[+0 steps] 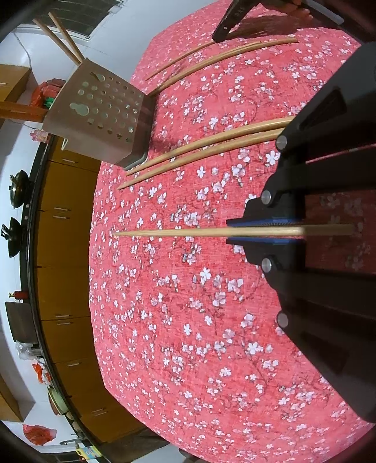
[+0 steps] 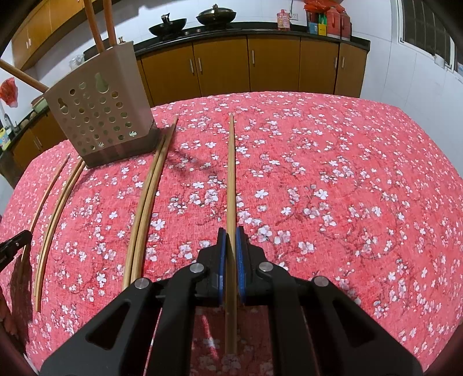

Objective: Organize utensils
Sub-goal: 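Lift the chopstick upright over the holder with the left gripper while the right gripper does likewise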

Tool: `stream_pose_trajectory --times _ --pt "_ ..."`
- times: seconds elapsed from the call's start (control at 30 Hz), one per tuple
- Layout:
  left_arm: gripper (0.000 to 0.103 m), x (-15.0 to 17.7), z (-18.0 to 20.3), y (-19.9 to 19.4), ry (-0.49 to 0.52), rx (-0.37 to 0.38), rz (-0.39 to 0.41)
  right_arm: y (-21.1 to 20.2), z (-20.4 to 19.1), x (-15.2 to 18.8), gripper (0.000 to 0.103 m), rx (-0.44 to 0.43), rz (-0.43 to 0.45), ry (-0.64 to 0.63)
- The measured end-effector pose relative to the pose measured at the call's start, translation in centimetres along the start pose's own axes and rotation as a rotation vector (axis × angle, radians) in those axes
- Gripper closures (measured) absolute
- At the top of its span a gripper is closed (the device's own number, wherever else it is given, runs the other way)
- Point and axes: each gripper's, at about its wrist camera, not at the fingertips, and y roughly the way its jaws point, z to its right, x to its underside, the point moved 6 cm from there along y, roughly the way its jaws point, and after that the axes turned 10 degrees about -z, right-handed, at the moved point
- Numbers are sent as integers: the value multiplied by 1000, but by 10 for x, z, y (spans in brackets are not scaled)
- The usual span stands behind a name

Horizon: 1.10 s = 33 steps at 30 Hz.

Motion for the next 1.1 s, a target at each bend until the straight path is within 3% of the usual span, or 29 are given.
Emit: stream_pose_trajectory --times 0.67,1.1 --pt "95 -56 -13 -116 -39 64 258 -105 -4 -50 95 -39 298 15" --pt "95 -68 -3 -143 -18 83 321 -118 -8 -57 95 -40 338 3"
